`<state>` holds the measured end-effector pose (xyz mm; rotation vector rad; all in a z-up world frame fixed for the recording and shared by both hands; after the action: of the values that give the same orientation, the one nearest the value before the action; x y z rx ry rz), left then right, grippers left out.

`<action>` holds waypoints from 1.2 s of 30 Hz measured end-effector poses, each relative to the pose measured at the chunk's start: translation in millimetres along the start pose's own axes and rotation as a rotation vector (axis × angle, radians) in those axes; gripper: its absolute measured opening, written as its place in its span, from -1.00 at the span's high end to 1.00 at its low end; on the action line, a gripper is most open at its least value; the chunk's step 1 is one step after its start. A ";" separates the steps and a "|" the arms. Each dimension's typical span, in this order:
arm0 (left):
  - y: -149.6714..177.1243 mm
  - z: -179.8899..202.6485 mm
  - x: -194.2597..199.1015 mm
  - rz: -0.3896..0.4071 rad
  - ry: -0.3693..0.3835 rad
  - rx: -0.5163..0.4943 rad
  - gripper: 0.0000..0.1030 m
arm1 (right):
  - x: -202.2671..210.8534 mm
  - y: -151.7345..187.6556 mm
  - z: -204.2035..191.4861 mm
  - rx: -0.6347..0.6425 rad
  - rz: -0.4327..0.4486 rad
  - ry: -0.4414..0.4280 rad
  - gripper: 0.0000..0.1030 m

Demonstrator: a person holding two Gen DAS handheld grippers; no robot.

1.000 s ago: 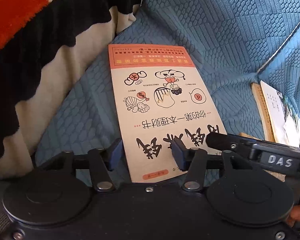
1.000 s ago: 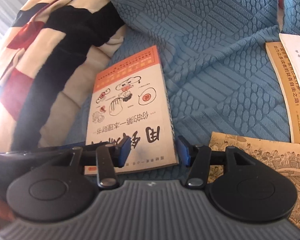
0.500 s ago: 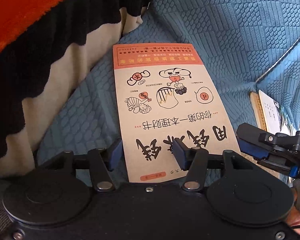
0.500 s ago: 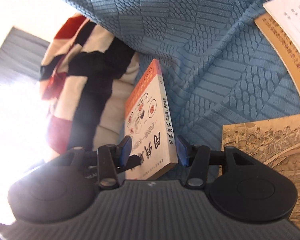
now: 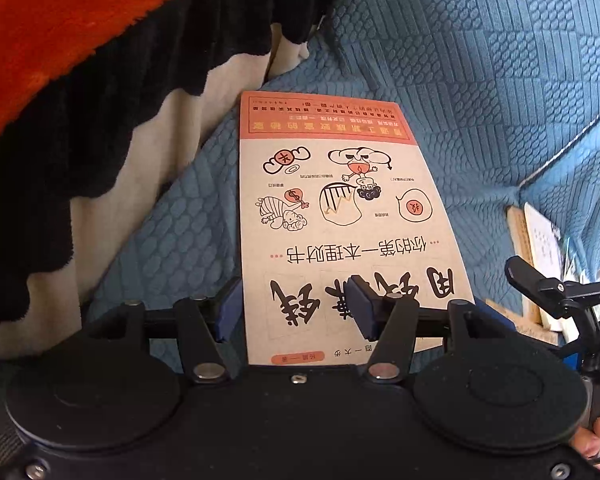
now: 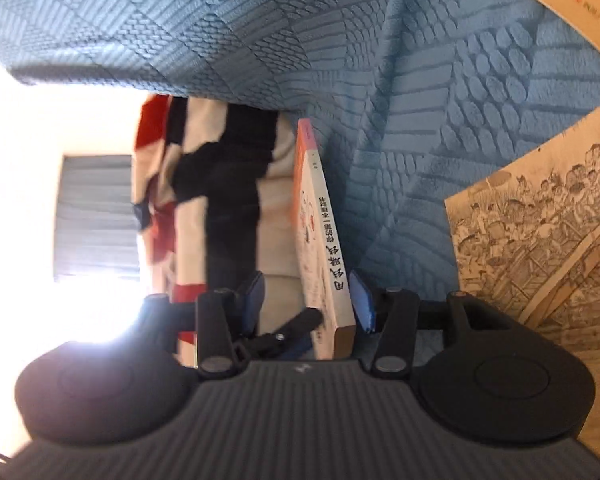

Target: Organize objects

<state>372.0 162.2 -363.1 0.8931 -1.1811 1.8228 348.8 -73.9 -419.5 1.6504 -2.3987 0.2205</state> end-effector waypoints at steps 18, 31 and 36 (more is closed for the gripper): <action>0.0 -16.7 3.3 -0.006 0.143 0.166 -0.01 | -53.9 16.5 -23.6 0.184 -0.108 0.167 0.71; -0.9 -40.2 4.3 -0.137 0.430 0.516 -0.47 | -39.8 16.7 -59.0 0.188 -0.052 0.135 0.70; 1.0 -40.1 -0.7 -0.177 0.473 0.555 -0.49 | -27.4 17.0 -59.6 0.164 -0.038 0.122 0.69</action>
<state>365.7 199.2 -377.1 0.7621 -0.2944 2.0916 348.1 -28.5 -369.3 1.6955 -2.3103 0.5081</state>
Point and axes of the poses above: each gripper's, at about its wrist camera, not at the fingertips, and x roughly against the way its jaws point, z to its right, y to its underside, the point moved 6 cm from there along -x, roughly the way its jaws point, and after that the axes turned 1 degree about z, right-handed, at the moved point
